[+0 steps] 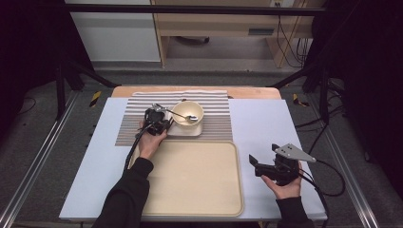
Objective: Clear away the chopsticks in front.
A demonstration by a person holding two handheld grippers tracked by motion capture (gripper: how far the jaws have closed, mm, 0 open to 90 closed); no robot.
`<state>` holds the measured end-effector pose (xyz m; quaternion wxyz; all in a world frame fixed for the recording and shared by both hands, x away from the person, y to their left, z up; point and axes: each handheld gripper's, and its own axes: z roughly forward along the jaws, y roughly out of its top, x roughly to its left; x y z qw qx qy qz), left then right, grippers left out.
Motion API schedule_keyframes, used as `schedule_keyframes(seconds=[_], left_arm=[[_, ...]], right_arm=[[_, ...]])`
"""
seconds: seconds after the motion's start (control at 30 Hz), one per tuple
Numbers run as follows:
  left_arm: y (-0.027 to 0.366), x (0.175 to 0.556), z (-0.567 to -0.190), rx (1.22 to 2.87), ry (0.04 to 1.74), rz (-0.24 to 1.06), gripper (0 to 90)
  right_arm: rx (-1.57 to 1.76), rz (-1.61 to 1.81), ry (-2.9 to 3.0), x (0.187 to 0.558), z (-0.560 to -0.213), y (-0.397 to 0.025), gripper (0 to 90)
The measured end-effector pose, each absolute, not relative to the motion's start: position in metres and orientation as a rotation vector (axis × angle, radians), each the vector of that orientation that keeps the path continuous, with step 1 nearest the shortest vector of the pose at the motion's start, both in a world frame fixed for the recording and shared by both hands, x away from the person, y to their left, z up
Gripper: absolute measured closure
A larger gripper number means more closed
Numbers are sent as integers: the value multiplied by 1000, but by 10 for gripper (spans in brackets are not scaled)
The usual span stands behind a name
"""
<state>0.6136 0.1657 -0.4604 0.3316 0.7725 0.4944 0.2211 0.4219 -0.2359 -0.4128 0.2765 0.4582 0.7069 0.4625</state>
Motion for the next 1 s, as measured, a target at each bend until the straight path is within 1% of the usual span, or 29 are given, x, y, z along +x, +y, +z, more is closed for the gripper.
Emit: schedule_keyframes(seconds=[0.43, 0.67, 1.0], left_arm=[[179, 603, -445, 1980, 1265, 591, 849], [195, 596, -442, 1960, 1287, 610, 850], [217, 582, -438, 1932, 1312, 599, 850]], right_arm=[[1232, 1244, 1893, 421, -412, -237, 77], [1234, 1244, 1888, 421, -411, -238, 71], [1241, 1238, 1882, 421, -411, -238, 56]])
